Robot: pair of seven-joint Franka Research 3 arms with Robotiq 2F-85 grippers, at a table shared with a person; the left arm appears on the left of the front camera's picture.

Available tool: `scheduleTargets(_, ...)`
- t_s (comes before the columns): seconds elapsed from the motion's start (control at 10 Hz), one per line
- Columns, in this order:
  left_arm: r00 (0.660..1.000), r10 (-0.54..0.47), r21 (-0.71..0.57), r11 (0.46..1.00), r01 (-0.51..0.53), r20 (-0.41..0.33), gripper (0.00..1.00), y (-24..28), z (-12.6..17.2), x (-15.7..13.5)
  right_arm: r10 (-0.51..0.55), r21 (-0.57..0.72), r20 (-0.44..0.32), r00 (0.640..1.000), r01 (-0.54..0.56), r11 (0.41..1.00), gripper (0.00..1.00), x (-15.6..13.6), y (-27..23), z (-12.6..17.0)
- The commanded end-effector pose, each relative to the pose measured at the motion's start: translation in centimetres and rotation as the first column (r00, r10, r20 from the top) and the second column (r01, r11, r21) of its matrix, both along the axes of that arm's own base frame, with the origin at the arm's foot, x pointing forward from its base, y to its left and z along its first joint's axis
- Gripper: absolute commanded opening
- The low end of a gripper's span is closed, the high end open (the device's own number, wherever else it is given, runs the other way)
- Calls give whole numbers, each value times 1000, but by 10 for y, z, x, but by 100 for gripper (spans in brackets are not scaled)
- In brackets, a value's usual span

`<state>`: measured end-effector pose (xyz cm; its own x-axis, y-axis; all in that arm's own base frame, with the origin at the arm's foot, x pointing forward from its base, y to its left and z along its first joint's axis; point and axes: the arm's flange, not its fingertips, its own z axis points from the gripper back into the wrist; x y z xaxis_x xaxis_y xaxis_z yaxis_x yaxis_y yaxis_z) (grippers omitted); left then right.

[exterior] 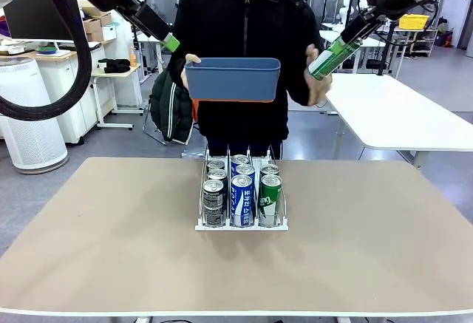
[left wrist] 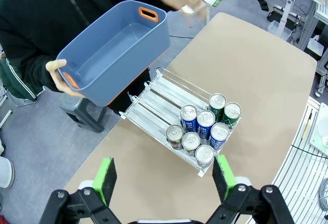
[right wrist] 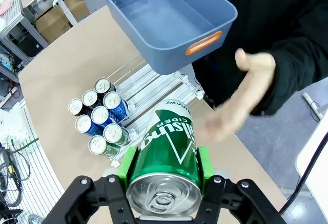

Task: Fill the beverage cans into the dispenser.
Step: Place the picked Sprite in the line of the Automatic Can Dispenser with the same cans.

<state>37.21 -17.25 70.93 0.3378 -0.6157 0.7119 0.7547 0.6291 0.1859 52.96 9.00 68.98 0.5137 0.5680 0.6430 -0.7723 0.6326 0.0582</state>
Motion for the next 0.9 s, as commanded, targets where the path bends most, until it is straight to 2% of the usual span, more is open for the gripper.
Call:
scheduleTargets(0.0,1000,1,1,1000,-1,1,100,0,0,0,20,-25,-20,1000,-20,999,58,-32,-11,17)
scheduleTargets(0.2,1000,1,1,1000,-1,1,100,0,0,0,77,-74,-58,995,-81,994,58,-76,-17,28)
scheduleTargets(0.4,1000,1,1,1000,-1,1,100,0,0,0,31,-73,-115,993,-40,996,58,-104,-15,30)
scheduleTargets(0.5,1000,1,1,1000,-1,1,100,0,0,0,22,-104,-157,987,-38,994,58,-123,-10,21)
scheduleTargets(0.7,1000,1,1,1000,-1,1,100,0,0,0,75,-179,-168,983,-105,978,58,-149,-15,2)
scheduleTargets(0.8,1000,1,1,1000,-1,1,100,0,0,0,31,-183,-149,988,-58,981,58,-161,-10,-12)
